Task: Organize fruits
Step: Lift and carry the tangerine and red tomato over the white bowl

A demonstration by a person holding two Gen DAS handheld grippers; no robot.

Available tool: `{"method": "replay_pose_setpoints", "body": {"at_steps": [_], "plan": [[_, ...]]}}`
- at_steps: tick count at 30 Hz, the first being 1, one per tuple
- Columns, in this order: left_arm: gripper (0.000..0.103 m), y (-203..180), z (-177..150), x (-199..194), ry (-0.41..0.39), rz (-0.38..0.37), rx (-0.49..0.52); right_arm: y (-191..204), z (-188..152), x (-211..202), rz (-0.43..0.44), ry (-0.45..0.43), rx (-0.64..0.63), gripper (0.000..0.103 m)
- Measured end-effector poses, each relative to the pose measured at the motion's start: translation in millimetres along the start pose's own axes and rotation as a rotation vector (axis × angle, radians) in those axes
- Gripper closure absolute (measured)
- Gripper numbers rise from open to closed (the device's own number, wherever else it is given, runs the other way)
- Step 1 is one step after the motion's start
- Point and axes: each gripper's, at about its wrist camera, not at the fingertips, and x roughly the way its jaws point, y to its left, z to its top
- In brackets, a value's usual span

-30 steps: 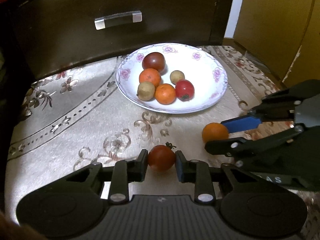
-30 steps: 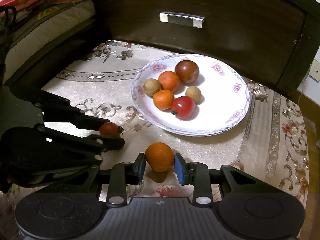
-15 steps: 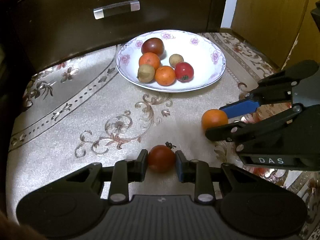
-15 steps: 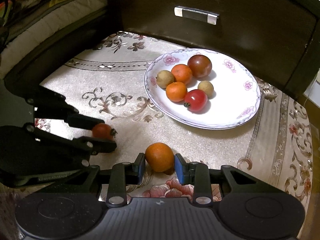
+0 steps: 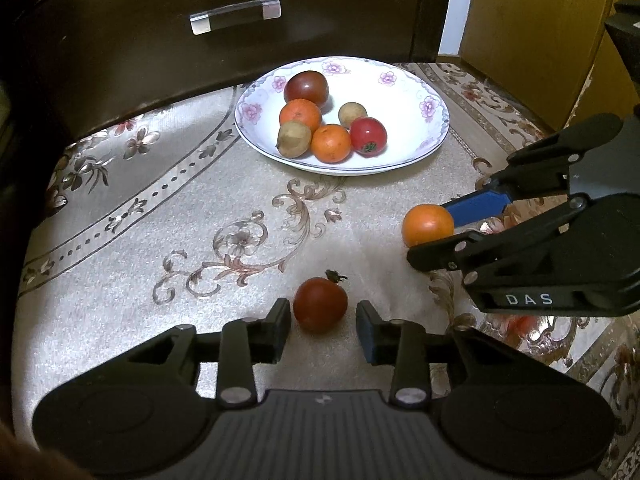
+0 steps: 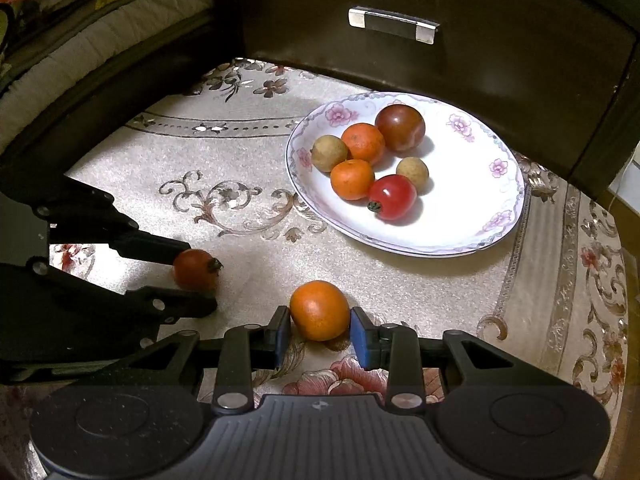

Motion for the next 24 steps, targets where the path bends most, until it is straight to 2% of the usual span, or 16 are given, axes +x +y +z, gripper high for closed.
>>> {"method": "replay_pose_setpoints", "body": {"at_steps": [7,11,18,24], "plan": [[0.062,2.8,2.3,0.4,-0.006,0.003,-0.025,-0.6,0.0,-0.6,0.003,-0.004,0.012,0.074],[0.067,3.1,3.7,0.3,-0.007,-0.001,-0.031,-1.7,-0.2,-1.7,-0.002,-0.005,0.02,0.075],[0.068,3.3,3.9,1.0,0.002,-0.004,-0.036,-1.3,0.7,-4.0,0.002,-0.007,0.024,0.076],[0.068,5.4,13.0,-6.0,-0.035,-0.016,-0.058,-6.1,3.9,-10.1,0.0,-0.03,0.046,0.076]]}}
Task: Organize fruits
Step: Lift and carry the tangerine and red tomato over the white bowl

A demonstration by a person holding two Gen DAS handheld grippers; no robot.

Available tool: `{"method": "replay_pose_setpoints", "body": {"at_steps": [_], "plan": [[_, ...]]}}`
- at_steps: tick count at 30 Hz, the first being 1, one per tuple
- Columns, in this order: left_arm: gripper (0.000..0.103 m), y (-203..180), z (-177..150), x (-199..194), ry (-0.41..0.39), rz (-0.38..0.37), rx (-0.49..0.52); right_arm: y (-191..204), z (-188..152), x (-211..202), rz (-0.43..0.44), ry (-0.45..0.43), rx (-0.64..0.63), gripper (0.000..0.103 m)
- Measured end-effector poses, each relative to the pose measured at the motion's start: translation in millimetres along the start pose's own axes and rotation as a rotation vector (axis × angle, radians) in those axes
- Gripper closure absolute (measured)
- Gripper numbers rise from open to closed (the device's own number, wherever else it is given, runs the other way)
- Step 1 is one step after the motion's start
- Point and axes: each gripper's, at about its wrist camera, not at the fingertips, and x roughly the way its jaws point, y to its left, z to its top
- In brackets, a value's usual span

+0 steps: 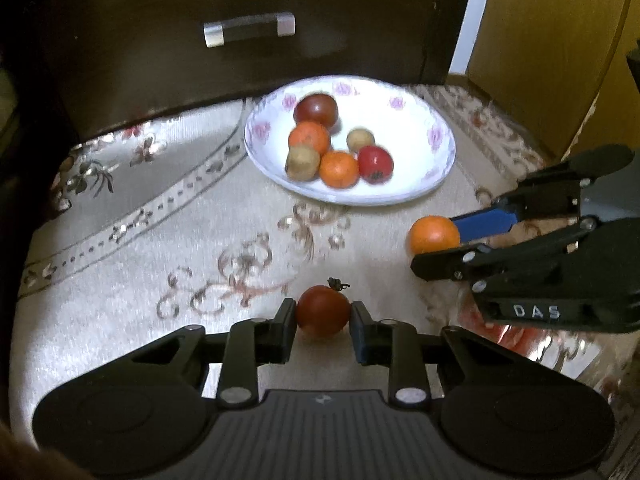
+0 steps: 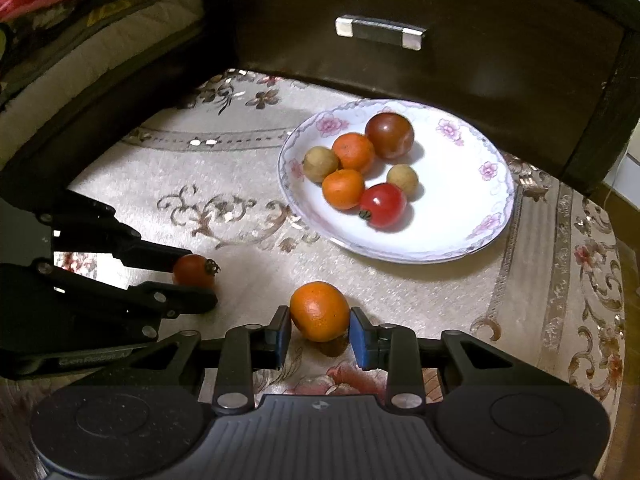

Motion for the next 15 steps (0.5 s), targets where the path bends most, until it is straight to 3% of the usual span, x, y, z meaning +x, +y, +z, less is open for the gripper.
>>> {"method": "replay_pose_setpoints", "body": {"at_steps": [15], "plan": [[0.069,-10.4,55.9,2.6,-0.124,0.006,-0.002,-29.4,31.3,-13.5,-0.059,-0.111,0.077,0.076]]}}
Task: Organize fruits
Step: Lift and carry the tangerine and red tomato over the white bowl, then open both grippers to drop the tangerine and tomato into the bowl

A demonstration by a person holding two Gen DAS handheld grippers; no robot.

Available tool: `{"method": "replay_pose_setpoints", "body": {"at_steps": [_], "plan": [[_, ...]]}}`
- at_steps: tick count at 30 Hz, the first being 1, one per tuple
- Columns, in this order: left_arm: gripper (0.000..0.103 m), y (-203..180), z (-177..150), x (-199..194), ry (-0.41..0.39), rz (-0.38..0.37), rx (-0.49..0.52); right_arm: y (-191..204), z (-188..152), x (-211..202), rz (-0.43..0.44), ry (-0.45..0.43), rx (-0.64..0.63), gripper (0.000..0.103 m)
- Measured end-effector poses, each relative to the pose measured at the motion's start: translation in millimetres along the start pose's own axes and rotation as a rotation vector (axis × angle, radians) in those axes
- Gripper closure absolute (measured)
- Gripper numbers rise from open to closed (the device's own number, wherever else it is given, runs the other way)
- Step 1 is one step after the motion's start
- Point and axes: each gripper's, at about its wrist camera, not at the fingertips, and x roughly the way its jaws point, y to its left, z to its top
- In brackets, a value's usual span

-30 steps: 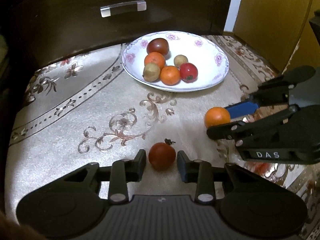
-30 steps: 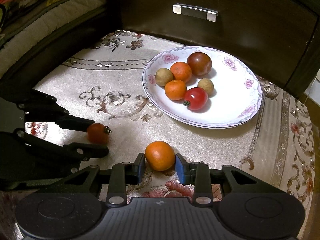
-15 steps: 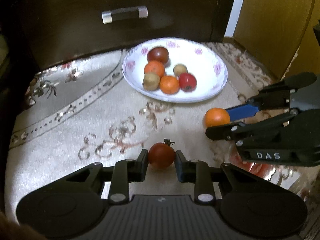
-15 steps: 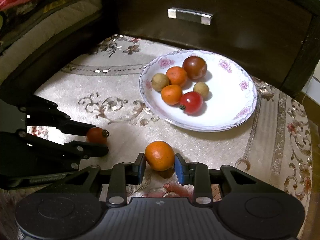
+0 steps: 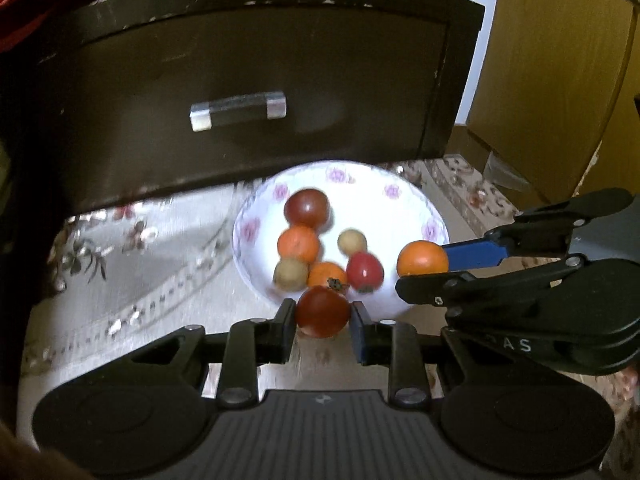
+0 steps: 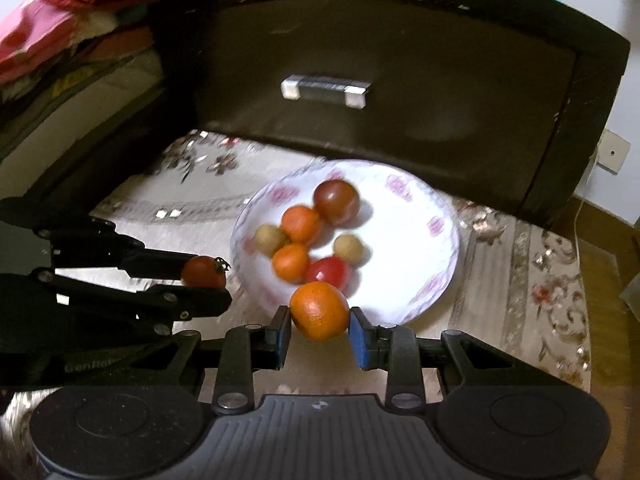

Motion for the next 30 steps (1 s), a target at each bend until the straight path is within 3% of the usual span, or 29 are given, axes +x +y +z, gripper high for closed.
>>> {"method": "replay_pose_setpoints", "body": {"at_steps": [15,30], "plan": [[0.069,0.3,27.9,41.1,-0.003,0.039,-0.001,-31.4,24.3,32.5,-0.027,-0.02,0.046,0.075],[0.066,0.2,35.1,51.9,-0.006,0.062,-0.007,-45.0,29.7,42.9,-0.016,-0.029,0.091,0.072]]}}
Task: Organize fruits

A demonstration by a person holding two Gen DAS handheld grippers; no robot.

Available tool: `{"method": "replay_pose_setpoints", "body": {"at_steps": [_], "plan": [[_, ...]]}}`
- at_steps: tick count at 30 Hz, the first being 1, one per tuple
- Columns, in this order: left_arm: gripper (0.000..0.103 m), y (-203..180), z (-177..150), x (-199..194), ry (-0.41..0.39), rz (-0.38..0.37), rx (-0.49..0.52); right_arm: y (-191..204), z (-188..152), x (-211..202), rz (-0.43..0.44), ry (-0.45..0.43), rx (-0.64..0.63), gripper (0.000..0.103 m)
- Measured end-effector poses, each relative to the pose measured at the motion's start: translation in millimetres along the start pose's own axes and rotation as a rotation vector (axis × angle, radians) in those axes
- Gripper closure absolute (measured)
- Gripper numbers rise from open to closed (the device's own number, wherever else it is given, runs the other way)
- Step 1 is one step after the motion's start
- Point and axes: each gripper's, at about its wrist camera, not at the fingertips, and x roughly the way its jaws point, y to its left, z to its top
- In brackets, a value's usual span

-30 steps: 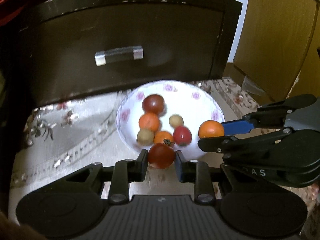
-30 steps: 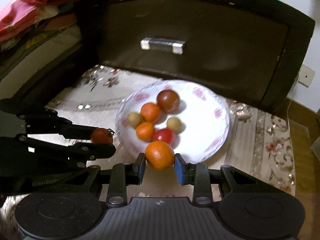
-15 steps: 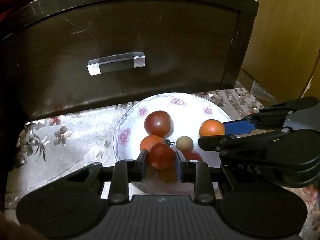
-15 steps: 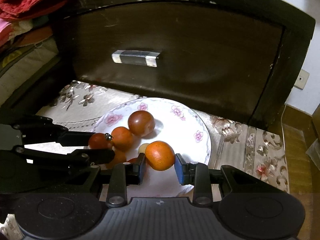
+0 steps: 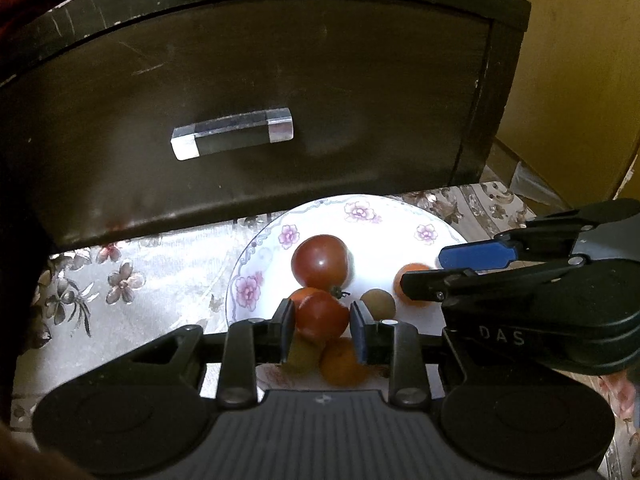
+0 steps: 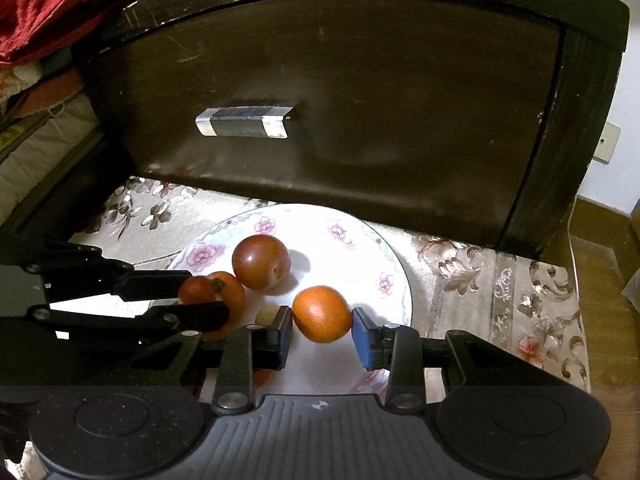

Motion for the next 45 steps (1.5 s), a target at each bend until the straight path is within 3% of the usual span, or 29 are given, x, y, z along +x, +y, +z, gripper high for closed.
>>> {"method": "replay_pose_setpoints", "body": {"at_steps": [16,29,45], "plan": [[0.061,10.9,-4.6,-29.2,-0.031,0.04,-0.03,-5.4,1.1,-18.3,-0.036,-0.03,0.053,0.07],[0.053,7.9,-38.2,-53.5,0.0,0.073,-0.07,11.5,-12.2,-46.4,-0.047,-0.031,0.057,0.067],[0.012,-5.8,-69.3,-93.7,-0.055,0.129,-0.108,38.6,-58.9,-87.8,-0.076,-0.01,0.088,0.062]]}}
